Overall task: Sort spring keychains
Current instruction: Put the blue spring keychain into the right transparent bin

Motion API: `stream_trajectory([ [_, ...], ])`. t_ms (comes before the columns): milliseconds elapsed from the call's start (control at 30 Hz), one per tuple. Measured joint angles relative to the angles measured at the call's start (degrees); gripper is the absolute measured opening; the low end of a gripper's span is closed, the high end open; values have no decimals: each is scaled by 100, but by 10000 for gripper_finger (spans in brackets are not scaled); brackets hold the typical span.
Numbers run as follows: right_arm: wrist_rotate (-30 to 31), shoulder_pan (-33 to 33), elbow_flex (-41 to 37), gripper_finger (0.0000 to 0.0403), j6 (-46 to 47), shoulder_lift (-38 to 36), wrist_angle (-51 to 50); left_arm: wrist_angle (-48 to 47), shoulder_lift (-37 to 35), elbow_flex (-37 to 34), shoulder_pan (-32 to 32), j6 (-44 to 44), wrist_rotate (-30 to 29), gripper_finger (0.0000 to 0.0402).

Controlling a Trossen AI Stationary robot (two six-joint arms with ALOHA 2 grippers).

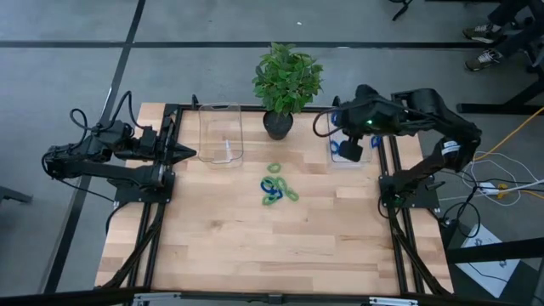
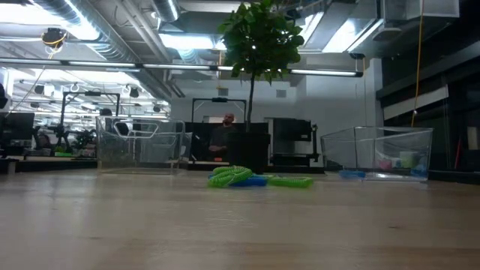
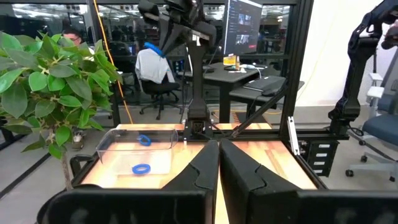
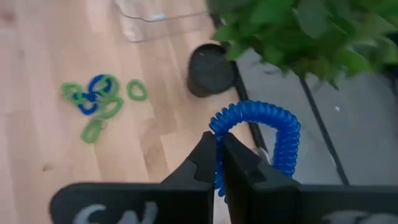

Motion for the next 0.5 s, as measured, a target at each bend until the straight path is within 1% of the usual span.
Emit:
stream_trajectory([
  [100, 332, 0, -104, 14, 245, -69, -9, 0, 0, 0, 1, 1, 0, 13],
  [200, 782, 0, -460, 14, 597, -207, -20, 0, 0, 0, -1, 1, 0, 11],
  [333, 1354, 0, -1253, 14, 1059, -500, -20, 0, 0, 0, 1, 1, 0, 8],
  [433, 1632, -11, -1945, 14, 1441, -761, -27, 0, 0, 0, -1, 1, 0, 11],
  [500, 1697, -50, -2427, 14, 1709, -944, 10, 0, 0, 0, 0, 1, 0, 12],
])
